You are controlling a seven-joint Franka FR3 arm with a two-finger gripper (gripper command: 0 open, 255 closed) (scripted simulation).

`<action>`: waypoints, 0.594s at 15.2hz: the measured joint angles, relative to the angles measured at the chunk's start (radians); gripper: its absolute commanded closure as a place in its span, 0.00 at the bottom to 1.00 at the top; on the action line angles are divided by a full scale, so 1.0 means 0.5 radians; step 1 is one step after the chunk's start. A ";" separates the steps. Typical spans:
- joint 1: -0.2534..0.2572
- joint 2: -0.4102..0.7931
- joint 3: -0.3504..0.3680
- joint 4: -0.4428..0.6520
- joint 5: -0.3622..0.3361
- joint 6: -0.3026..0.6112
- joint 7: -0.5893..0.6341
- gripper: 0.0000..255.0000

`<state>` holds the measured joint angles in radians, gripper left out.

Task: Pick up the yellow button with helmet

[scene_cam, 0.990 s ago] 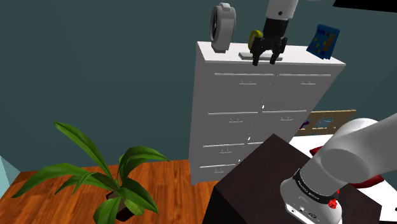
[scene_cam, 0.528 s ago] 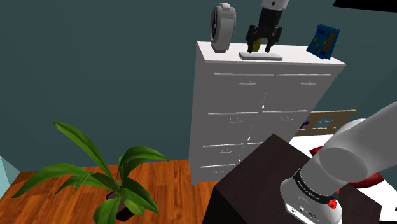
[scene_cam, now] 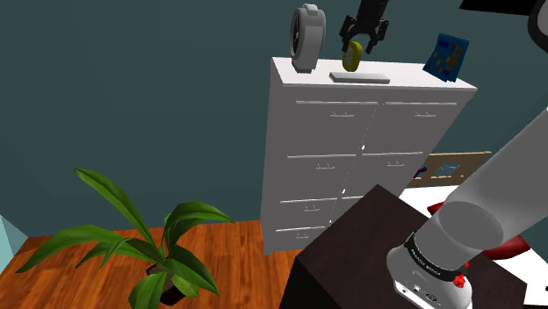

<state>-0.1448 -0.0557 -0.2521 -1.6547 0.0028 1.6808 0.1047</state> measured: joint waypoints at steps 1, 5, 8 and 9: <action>-0.014 0.059 -0.017 0.086 0.014 -0.009 -0.004 0.00; -0.071 0.281 -0.070 0.421 0.076 -0.053 -0.010 0.00; -0.074 0.287 -0.073 0.379 0.078 0.005 -0.006 0.00; -0.074 0.280 -0.073 0.348 0.076 0.030 -0.006 0.00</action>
<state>-0.1817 0.0845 -0.2887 -1.4808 0.0408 1.6959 0.1018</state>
